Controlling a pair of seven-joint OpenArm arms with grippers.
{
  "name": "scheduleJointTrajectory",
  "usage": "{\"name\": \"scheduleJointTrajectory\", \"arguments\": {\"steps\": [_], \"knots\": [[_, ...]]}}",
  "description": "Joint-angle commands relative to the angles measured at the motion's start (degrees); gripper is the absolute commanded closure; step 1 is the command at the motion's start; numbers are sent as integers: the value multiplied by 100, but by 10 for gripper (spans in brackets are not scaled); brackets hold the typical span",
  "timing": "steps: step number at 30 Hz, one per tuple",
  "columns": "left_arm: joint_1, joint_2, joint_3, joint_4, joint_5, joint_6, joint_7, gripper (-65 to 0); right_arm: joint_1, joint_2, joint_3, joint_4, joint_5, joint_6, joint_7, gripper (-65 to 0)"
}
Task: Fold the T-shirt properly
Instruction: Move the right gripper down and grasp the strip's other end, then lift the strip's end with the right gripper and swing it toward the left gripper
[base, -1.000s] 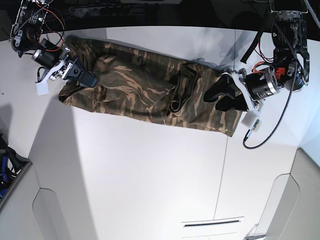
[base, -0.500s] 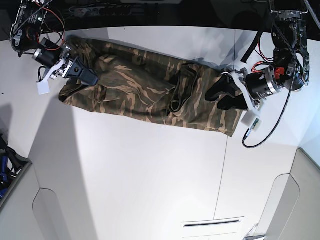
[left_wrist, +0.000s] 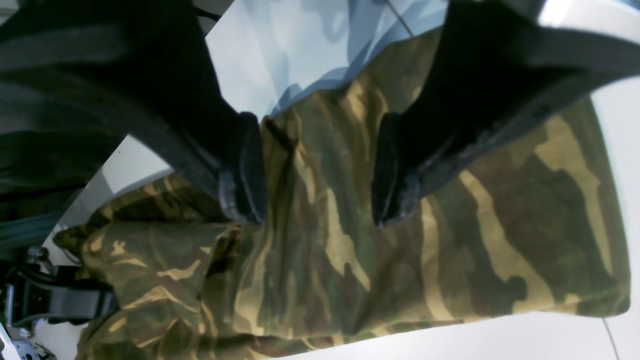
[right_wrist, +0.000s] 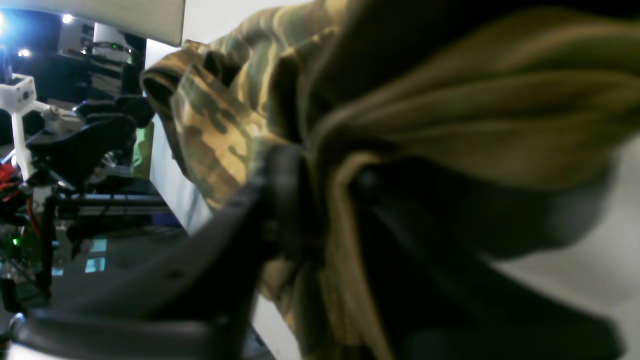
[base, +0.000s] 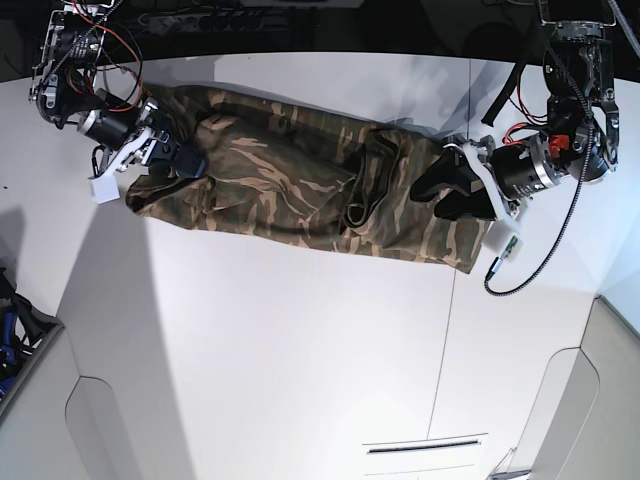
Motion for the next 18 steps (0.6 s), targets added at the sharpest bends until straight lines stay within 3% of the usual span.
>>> {"name": "scheduleJointTrajectory", "arguments": {"steps": [1, 2, 6, 12, 18], "knots": [[-44, -63, -37, 70, -122, -42, -103, -365, 15, -4, -20, -7, -74, -79, -76, -38], [-44, -63, -37, 70, -122, -42, -103, -365, 39, -4, -20, -7, -81, -79, -74, 0], [-44, -63, -37, 70, -157, -39, -101, -365, 136, 0, -20, -7, -273, -63, -70, 0], [-48, -66, -144, 98, -765, -87, -55, -365, 293, 57, -13, -7, -503, -66, -74, 0], [-46, -66, -697, 120, -1189, -214, 188, -365, 433, 601, -13, -7, -533, -68, -72, 0]]}}
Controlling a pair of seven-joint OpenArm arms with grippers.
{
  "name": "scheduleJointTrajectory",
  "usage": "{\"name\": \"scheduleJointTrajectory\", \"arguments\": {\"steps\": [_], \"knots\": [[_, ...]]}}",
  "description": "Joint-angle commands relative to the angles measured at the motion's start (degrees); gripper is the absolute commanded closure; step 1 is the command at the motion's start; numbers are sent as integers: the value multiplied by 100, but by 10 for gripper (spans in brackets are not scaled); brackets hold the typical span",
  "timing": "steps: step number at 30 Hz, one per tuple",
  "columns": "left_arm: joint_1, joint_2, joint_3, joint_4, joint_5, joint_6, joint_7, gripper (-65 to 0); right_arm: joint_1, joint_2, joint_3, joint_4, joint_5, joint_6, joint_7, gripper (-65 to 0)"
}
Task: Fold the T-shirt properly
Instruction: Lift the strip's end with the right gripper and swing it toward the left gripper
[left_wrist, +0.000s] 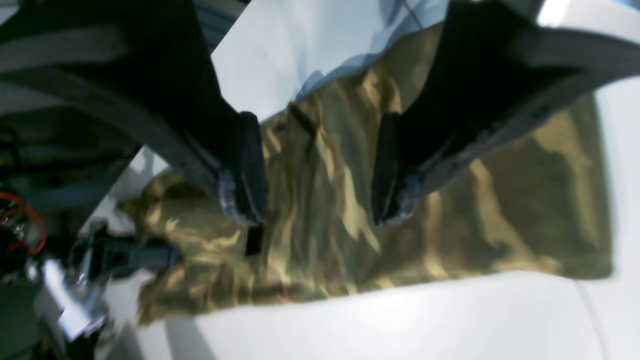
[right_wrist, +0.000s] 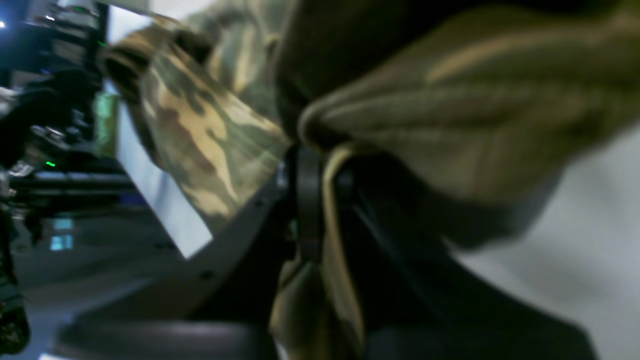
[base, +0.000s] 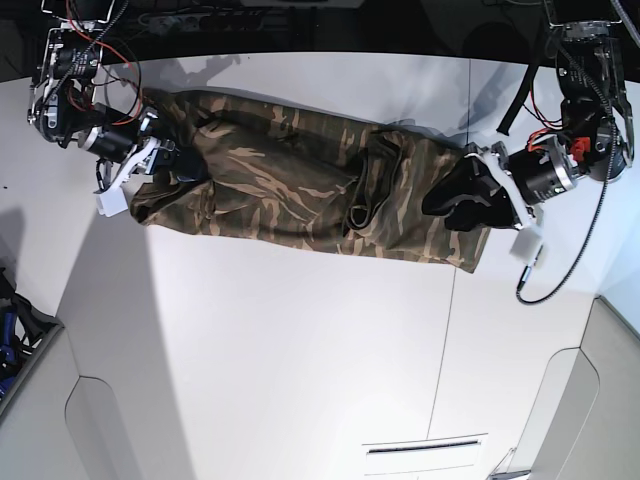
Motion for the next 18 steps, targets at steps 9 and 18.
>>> {"name": "scheduleJointTrajectory", "arguments": {"steps": [9, 18], "knots": [[-26, -66, -852, 114, -372, -97, 531, -365, 490, 1436, 44, 52, -20, -22, 35, 0], [599, 57, -758, 111, -387, -97, 577, -365, 1609, 2356, 42, 52, 2, -79, -240, 0]]}}
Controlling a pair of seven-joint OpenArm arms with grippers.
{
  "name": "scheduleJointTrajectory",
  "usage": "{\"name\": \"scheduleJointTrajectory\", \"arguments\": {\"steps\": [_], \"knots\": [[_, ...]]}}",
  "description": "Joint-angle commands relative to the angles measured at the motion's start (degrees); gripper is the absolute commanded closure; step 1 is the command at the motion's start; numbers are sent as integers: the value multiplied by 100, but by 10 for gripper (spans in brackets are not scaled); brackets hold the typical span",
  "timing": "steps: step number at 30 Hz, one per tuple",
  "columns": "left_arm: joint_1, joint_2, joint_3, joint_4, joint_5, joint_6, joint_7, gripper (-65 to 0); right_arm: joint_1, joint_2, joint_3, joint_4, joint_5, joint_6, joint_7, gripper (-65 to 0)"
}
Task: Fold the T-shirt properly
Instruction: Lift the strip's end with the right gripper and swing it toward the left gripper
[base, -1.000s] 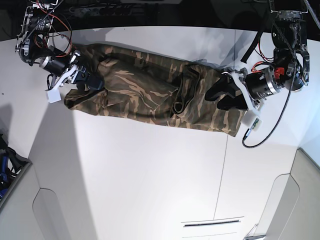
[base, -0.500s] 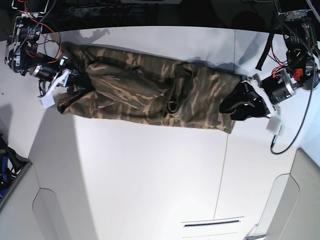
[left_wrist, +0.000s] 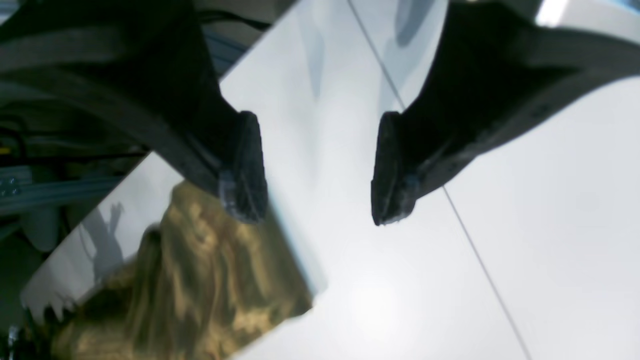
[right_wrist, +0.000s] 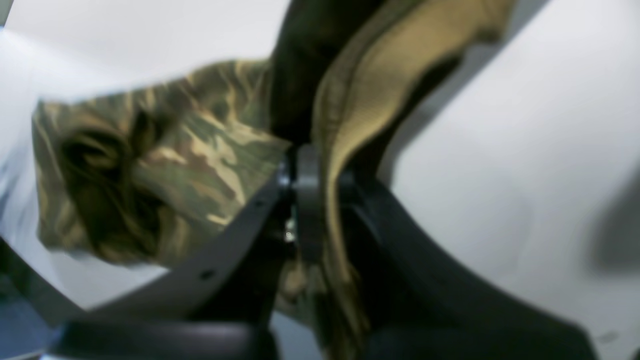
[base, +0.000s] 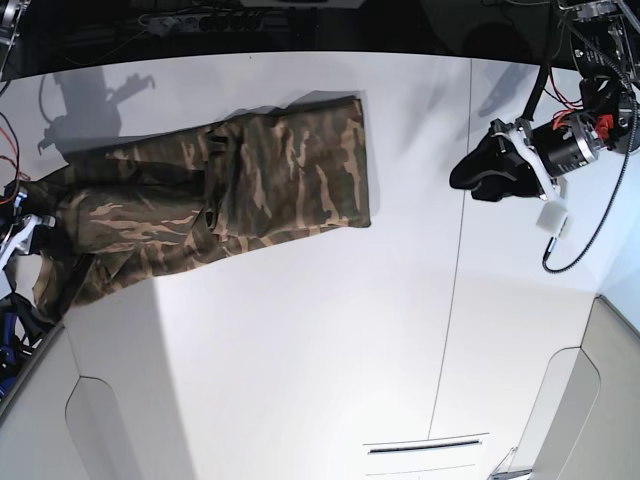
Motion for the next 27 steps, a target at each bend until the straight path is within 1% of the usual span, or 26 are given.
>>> {"name": "scheduleJointTrajectory", "arguments": {"steps": [1, 3, 5, 9, 11, 13, 16, 19, 23, 27], "knots": [[94, -20, 7, 101, -149, -71, -72, -365, 278, 155, 44, 85, 127, -9, -13, 0], [249, 90, 109, 101, -225, -71, -66, -365, 612, 164, 39, 85, 160, -9, -238, 0], [354, 236, 282, 101, -330, -71, -70, -365, 887, 164, 13, 85, 184, -11, -275, 0], [369, 546, 785, 101, -321, -28, -94, -365, 1266, 151, -140, 109, 378, -35, -389, 0], [369, 702, 1043, 101, -219, -13, -197, -365, 1362, 127, -308, 210, 411, -50, -494, 0], [369, 848, 1270, 96, 35, -15, -369, -365, 1364, 57, -503, 442, 387, -50, -522, 0], [367, 1029, 1543, 94, 393, -15, -723, -365, 1357, -170, -841, 831, 186, -52, -577, 0], [343, 1220, 1781, 94, 737, -13, -1023, -365, 1344, -389, -1305, 1078, 114, -55, -584, 0], [332, 1473, 1882, 94, 1298, 94, -1147, -365, 1331, -734, -1845, 1255, -59, -122, -623, 0], [332, 1486, 1875, 87, 1650, 101, -1185, -365, 1274, -1130, -2144, 1370, -151, -136, -662, 0]]}}
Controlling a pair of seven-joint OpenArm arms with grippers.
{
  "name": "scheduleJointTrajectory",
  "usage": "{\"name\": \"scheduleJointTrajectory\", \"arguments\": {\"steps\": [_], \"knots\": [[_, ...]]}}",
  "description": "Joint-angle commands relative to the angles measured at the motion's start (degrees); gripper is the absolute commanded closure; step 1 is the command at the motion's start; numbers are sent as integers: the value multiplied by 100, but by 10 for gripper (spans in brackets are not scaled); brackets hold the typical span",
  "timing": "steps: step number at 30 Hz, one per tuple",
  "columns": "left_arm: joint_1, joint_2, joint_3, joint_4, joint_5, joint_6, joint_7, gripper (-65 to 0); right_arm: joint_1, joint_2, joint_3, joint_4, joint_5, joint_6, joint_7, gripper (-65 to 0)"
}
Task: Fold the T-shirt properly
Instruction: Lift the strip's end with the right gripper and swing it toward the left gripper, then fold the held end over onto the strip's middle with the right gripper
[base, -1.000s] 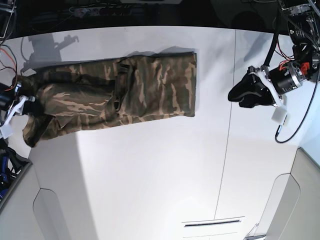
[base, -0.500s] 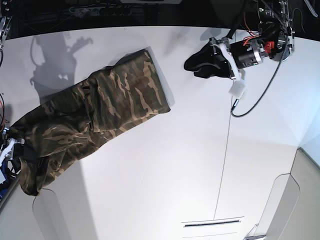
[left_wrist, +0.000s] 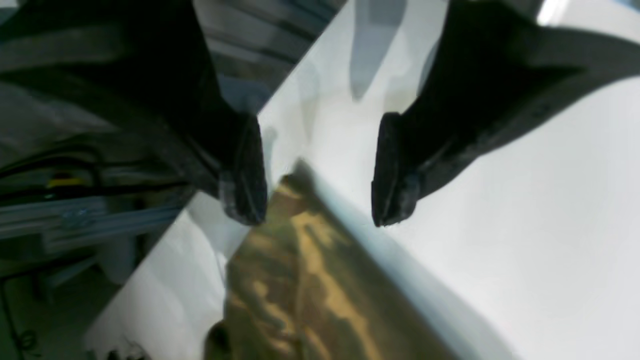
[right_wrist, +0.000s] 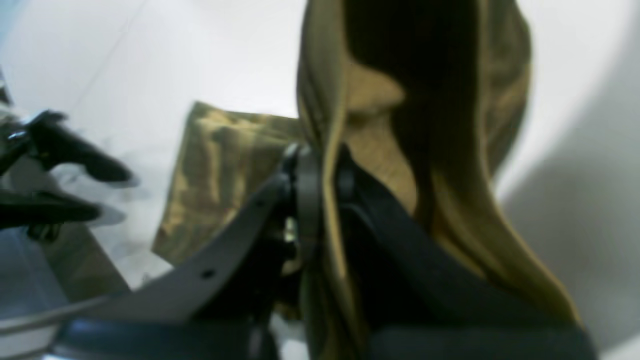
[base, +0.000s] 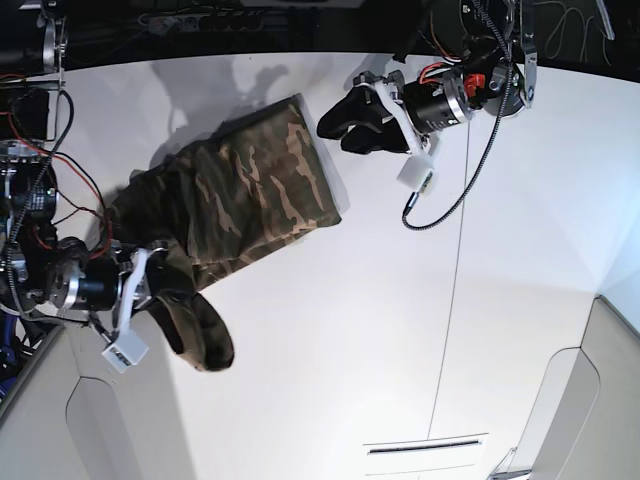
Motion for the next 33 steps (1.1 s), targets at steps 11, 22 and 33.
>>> {"name": "scheduleJointTrajectory", "arguments": {"steps": [11, 22, 33], "knots": [[-20, -15, -9, 44, 48, -17, -210, -365, -944, -955, 22, 518, 57, -22, 109, 0], [-28, -15, -9, -308, 70, -15, -251, -365, -1191, -1252, 22, 570, 26, -22, 107, 0], [-31, -13, -9, -514, 68, -17, -354, -365, -1373, -1257, 17, 573, 153, -7, 101, 0]]}}
